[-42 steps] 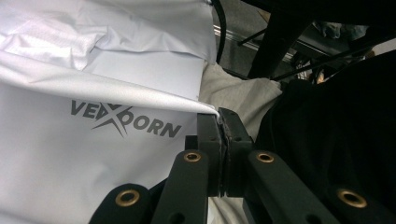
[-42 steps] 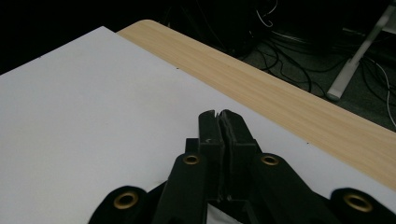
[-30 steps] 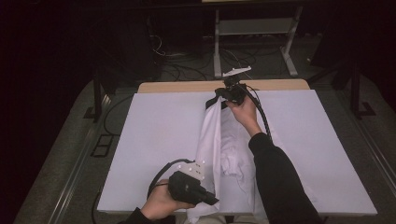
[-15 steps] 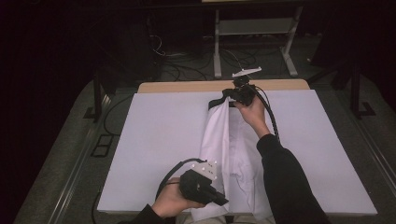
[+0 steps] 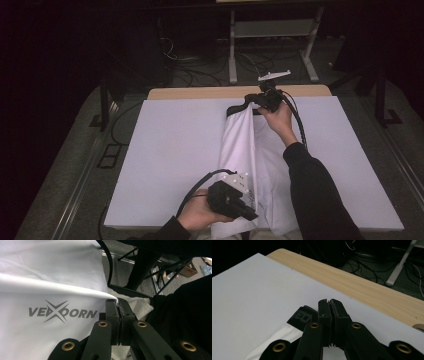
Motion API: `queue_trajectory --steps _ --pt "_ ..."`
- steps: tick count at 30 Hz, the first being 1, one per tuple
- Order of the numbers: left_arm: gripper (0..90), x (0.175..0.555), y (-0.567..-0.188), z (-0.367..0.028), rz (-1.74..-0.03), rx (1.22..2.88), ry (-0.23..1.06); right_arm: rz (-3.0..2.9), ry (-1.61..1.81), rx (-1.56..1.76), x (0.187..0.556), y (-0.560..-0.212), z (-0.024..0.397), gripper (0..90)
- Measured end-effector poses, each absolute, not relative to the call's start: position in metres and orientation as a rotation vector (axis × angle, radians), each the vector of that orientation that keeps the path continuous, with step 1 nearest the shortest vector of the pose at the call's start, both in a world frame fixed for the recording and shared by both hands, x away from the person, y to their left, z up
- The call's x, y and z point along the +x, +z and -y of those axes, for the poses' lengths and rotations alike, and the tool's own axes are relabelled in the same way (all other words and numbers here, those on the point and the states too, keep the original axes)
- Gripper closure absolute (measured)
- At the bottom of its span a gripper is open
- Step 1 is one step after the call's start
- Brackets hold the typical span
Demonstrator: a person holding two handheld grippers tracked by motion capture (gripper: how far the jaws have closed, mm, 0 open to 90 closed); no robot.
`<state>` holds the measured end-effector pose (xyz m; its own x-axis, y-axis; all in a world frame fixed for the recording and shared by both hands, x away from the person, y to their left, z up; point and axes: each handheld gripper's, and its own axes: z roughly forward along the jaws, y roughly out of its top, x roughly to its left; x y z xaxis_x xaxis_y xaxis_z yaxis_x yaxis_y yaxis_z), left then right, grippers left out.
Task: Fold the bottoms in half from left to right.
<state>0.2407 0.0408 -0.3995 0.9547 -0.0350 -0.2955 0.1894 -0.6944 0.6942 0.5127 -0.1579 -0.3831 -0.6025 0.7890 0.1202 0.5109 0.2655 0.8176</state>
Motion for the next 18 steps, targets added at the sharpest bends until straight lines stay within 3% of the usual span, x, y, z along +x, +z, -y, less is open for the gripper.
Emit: queue_trajectory --steps 18 --pt "87.3 0.242 -0.399 0.004 -0.071 2.312 -0.371 -2.271 1.282 1.239 0.520 -0.388 0.188 86.0"
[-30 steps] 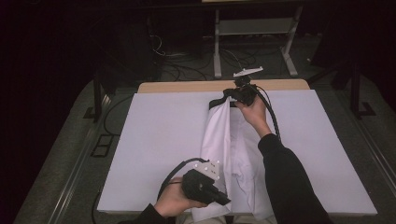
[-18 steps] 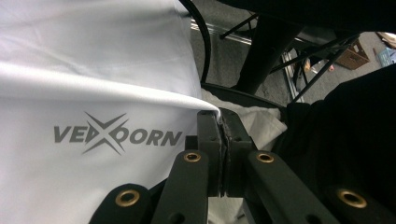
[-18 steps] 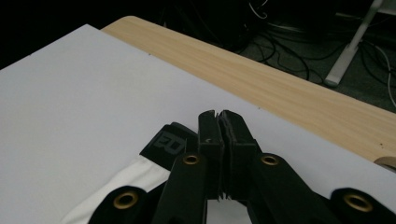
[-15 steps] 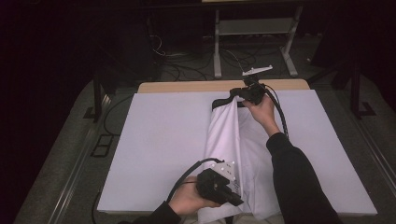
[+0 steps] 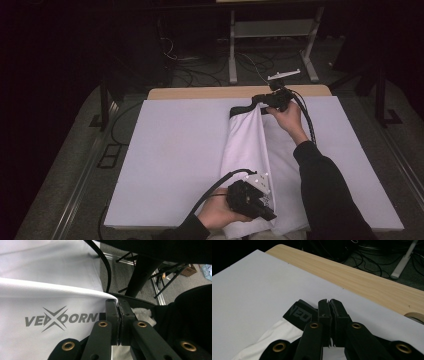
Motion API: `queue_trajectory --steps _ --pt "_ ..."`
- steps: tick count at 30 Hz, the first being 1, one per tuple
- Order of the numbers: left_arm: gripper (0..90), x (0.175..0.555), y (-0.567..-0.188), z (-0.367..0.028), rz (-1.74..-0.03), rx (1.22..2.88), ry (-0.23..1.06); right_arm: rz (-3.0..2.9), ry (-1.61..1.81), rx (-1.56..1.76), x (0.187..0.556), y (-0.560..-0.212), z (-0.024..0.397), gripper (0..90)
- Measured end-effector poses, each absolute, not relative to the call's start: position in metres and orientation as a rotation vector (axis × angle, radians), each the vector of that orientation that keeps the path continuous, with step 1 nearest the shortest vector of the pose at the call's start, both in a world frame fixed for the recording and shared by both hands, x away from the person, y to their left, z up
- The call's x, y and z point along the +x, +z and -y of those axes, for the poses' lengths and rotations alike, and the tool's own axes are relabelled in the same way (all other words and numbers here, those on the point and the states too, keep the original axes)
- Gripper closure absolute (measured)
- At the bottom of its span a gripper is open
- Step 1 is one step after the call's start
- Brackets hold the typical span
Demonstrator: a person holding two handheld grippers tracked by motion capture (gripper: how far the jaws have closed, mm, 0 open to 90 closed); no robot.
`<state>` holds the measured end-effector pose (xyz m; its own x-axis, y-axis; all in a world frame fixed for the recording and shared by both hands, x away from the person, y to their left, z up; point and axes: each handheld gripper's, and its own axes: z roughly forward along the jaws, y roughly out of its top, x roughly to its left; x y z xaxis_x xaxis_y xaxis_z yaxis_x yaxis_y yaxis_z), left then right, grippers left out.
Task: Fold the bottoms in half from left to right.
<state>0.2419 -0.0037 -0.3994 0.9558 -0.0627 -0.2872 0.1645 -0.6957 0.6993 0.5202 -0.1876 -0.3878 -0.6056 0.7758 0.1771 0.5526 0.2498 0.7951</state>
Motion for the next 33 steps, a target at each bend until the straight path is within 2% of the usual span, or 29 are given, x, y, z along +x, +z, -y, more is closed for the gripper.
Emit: queue_trajectory --steps 33 --pt "87.4 0.250 -0.414 0.067 -0.107 2.231 -0.383 -2.322 1.267 1.099 0.524 -0.398 0.225 86.1"
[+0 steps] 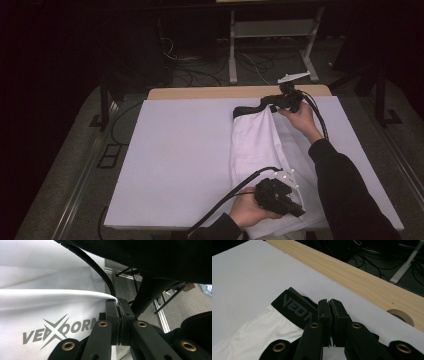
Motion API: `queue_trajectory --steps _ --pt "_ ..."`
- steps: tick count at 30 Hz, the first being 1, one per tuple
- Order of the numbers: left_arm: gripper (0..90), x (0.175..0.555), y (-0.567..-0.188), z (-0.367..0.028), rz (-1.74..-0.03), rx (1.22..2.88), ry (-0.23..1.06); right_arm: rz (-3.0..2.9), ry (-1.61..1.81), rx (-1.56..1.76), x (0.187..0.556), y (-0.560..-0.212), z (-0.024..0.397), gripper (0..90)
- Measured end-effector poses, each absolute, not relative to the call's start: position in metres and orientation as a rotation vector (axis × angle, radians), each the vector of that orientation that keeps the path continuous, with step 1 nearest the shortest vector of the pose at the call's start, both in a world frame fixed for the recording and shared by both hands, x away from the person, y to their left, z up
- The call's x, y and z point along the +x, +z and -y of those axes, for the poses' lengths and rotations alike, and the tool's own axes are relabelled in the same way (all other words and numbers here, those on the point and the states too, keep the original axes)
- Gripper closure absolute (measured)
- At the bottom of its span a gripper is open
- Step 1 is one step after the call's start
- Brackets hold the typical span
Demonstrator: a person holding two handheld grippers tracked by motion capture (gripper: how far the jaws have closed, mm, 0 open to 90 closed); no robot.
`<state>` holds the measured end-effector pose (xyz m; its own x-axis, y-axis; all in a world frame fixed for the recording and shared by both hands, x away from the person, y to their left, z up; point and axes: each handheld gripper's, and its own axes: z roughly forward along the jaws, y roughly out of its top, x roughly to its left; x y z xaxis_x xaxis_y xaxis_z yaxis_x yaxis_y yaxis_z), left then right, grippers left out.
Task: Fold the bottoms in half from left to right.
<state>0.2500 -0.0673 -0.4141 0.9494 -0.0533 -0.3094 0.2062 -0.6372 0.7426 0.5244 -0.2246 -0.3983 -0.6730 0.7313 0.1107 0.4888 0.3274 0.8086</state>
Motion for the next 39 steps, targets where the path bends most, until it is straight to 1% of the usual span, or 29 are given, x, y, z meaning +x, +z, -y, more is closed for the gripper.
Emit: queue_trajectory --steps 11,18,28,39 --pt "87.6 0.248 -0.419 0.094 -0.109 2.268 -0.377 -2.349 1.219 1.081 0.530 -0.400 0.240 86.1" --pt "87.6 0.252 -0.420 0.104 -0.128 2.258 -0.387 -2.357 1.182 1.068 0.534 -0.395 0.246 86.1" --pt "87.6 0.255 -0.425 0.116 -0.143 2.261 -0.399 -2.354 1.111 1.109 0.536 -0.400 0.249 86.0" --pt "87.5 0.257 -0.433 0.135 -0.170 2.269 -0.402 -2.351 1.127 1.106 0.536 -0.402 0.255 86.1"
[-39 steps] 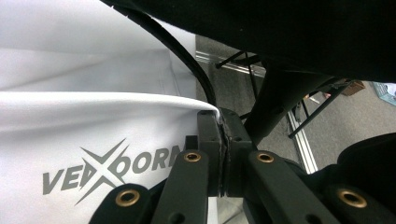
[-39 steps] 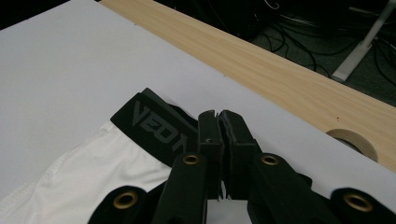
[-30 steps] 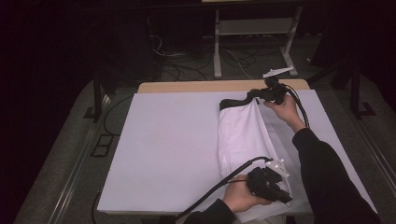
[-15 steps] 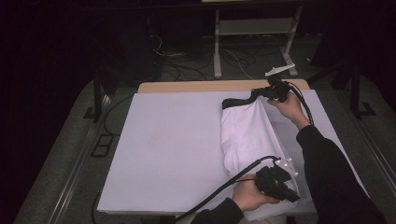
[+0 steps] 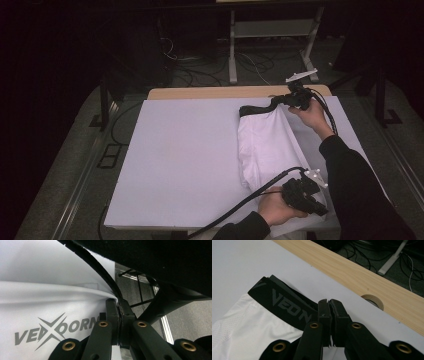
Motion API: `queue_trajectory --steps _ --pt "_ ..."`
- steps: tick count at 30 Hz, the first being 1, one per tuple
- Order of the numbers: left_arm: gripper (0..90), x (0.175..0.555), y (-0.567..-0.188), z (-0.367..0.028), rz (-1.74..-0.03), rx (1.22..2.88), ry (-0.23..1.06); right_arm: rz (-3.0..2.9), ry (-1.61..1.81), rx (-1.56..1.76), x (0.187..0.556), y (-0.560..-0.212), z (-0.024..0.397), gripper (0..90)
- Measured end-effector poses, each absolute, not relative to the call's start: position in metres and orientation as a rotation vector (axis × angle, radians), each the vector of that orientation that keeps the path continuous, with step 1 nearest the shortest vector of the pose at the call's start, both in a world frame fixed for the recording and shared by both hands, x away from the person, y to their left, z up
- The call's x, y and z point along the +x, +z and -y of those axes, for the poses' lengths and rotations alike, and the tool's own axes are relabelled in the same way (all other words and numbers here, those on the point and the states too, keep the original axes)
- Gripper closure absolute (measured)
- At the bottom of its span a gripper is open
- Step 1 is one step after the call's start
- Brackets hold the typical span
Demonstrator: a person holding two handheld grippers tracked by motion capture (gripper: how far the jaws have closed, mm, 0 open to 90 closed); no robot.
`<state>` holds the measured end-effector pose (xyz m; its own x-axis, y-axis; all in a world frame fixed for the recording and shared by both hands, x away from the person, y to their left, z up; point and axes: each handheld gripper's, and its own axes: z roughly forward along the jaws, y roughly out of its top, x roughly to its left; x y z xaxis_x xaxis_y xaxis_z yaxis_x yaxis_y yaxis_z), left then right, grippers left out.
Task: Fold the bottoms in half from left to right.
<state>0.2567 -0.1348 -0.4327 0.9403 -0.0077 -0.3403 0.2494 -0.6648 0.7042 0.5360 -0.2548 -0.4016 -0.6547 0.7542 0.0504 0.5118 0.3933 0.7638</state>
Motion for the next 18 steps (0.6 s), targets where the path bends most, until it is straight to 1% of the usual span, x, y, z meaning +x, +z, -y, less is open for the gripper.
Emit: queue_trajectory --steps 11,13,14,15,17,18 --pt "87.4 0.265 -0.443 0.144 -0.213 2.265 -0.405 -2.346 1.137 1.121 0.540 -0.411 0.263 86.0" --pt "87.1 0.266 -0.445 0.146 -0.224 2.253 -0.424 -2.346 1.135 1.128 0.541 -0.411 0.263 85.6" --pt "84.5 0.267 -0.447 0.147 -0.232 2.241 -0.449 -2.348 1.135 1.142 0.541 -0.412 0.263 83.7" --pt "74.1 0.267 -0.448 0.148 -0.256 2.234 -0.464 -2.342 1.136 1.168 0.542 -0.413 0.263 77.2" --pt "56.0 0.265 -0.448 0.146 -0.290 2.221 -0.412 -2.328 1.208 1.242 0.542 -0.414 0.265 68.5" --pt "48.5 0.264 -0.448 0.144 -0.304 2.195 -0.406 -2.319 1.223 1.277 0.541 -0.413 0.266 63.4"
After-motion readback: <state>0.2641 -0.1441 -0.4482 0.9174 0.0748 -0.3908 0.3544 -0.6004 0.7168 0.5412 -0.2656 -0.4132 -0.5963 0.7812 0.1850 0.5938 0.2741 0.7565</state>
